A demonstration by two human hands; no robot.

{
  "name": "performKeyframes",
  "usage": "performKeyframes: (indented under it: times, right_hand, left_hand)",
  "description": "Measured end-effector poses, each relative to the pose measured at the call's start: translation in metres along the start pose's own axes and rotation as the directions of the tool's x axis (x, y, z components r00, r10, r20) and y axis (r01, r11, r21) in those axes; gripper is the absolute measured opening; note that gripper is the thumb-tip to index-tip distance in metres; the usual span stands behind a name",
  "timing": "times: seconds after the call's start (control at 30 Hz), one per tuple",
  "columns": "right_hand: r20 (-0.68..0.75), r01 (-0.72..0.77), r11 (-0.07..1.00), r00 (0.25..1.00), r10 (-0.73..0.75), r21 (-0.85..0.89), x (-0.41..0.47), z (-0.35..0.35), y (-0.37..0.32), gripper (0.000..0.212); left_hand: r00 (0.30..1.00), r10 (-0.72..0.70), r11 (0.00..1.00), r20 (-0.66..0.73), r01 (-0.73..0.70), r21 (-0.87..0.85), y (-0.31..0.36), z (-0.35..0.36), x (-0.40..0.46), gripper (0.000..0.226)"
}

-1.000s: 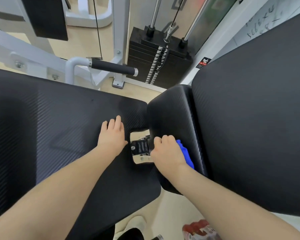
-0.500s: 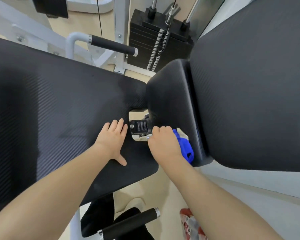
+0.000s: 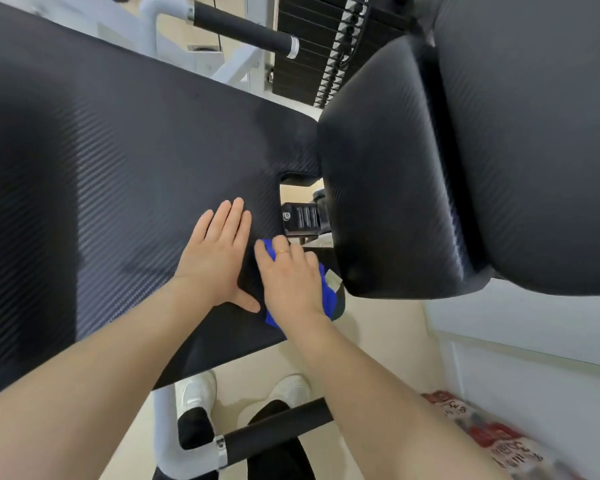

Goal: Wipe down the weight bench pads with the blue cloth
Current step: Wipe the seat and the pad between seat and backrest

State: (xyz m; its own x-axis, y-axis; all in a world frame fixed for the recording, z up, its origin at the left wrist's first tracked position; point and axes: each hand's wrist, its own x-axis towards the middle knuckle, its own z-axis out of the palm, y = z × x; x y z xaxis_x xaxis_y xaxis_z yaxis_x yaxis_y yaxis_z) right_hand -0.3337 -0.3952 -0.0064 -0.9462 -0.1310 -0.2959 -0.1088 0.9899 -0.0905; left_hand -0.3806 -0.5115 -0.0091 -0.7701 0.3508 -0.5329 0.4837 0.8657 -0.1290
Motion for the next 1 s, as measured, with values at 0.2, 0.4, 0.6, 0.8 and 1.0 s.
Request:
performKeyframes:
  times: [0.2, 0.4, 0.6, 0.8, 1.0]
  right_hand:
    - [-0.006, -0.199, 0.954, 0.979, 0.202, -0.226, -0.025, 0.033, 0.024, 0.040]
    - [0.093, -0.381, 0.907, 0.925, 0.370, 0.179, -0.017, -0.002, 0.018, 0.039]
    - [-0.198, -0.010, 0.881, 0.973, 0.117, 0.473, -0.008, -0.019, -0.045, 0.044]
    - [-0.174, 0.330, 0.932, 0.937, -0.304, 0.149, -0.020, -0.002, -0.091, 0.058]
    - [-0.203, 0.089, 0.996, 0.976, -0.084, 0.014, 0.002, 0.001, -0.057, 0.048]
  left_hand:
    - [0.999, 0.033, 0.997, -0.016, -0.034, -0.071, -0.003, 0.001, -0.001, 0.143]
    - [0.998, 0.053, 0.978, 0.019, -0.048, -0.204, -0.005, -0.014, -0.003, 0.123]
    - [0.747, -0.578, 0.493, -0.329, -0.001, -0.870, -0.055, -0.032, -0.044, 0.054]
    - [0.742, -0.555, 0.641, -0.374, 0.096, -0.761, -0.072, 0.029, -0.092, 0.053]
    - [0.878, -0.358, 0.842, -0.318, 0.157, -0.516, -0.072, 0.033, -0.081, 0.056]
